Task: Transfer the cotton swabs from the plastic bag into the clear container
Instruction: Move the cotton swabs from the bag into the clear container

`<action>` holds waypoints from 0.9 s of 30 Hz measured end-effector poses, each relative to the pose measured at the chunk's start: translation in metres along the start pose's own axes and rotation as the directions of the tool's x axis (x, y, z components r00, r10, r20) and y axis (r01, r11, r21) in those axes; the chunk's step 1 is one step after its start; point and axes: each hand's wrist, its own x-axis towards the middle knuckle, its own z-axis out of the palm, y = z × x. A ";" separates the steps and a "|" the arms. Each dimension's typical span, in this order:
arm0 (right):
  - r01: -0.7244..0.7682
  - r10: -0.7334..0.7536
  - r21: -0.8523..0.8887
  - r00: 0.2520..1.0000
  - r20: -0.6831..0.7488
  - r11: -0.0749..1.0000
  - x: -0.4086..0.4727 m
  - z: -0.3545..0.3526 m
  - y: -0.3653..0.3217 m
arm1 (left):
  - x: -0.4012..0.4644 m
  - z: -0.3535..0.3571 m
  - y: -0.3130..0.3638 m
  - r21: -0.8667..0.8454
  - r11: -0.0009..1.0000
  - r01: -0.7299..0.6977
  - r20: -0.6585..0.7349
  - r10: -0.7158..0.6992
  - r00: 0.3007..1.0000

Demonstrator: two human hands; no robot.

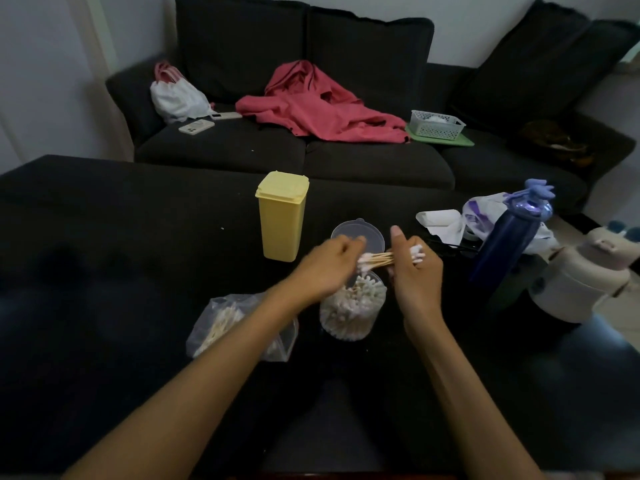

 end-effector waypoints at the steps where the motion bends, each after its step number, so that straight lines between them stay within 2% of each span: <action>1: -0.013 0.013 -0.001 1.000 -0.023 1.000 0.002 -0.004 0.000 | 0.001 -0.011 -0.005 0.011 0.999 0.034 -0.016 -0.034 0.999; 3: -0.062 0.060 -0.031 0.997 -0.046 0.998 0.008 -0.013 0.000 | 0.002 -0.033 -0.014 -0.005 0.993 0.117 0.088 -0.116 0.989; 5: -0.125 0.124 -0.083 0.992 -0.017 0.989 0.011 -0.018 0.002 | 0.005 -0.043 -0.026 0.134 0.973 0.189 0.281 -0.221 0.934; 7: -0.150 0.154 -0.126 0.988 0.016 0.981 0.012 -0.017 0.006 | 0.007 -0.038 -0.034 0.247 0.950 0.193 0.407 -0.282 0.868; 8: -0.149 0.155 -0.144 0.987 0.029 0.978 0.010 -0.014 0.008 | 0.007 -0.031 -0.038 0.243 0.955 0.172 0.435 -0.266 0.860; 10: -0.135 0.145 -0.178 0.988 0.047 0.975 0.009 -0.010 0.010 | 0.011 -0.017 -0.046 0.144 0.982 0.122 0.429 -0.173 0.886; 13: -0.094 0.115 -0.252 0.991 0.070 0.963 0.009 -0.009 0.008 | 0.011 -0.003 -0.054 -0.020 0.999 0.043 0.346 -0.034 0.938; 16: 0.027 -0.006 -0.416 0.999 0.052 0.909 0.006 -0.010 0.004 | -0.001 0.010 -0.060 0.013 0.997 -0.081 0.150 0.078 0.986; 18: 0.129 -0.146 -0.500 0.989 0.004 0.856 0.001 -0.008 0.000 | -0.016 0.019 -0.062 0.053 0.981 -0.187 -0.049 0.189 0.981; 20: 0.238 -0.303 -0.553 0.953 -0.027 0.798 -0.004 -0.005 -0.001 | -0.030 0.028 -0.061 0.128 0.955 -0.269 -0.191 0.290 0.938; 22: 0.339 -0.410 -0.564 0.912 0.000 0.753 -0.011 0.001 0.000 | -0.040 0.034 -0.058 0.176 0.943 -0.282 -0.267 0.321 0.909; 25: 0.463 -0.538 -0.605 0.840 0.067 0.648 -0.018 0.010 0.006 | -0.044 0.040 -0.054 0.116 0.958 -0.261 -0.326 0.285 0.902; 27: 0.488 -0.575 -0.636 0.814 0.083 0.598 -0.021 0.014 0.010 | -0.042 0.042 -0.053 0.086 0.968 -0.235 -0.343 0.250 0.905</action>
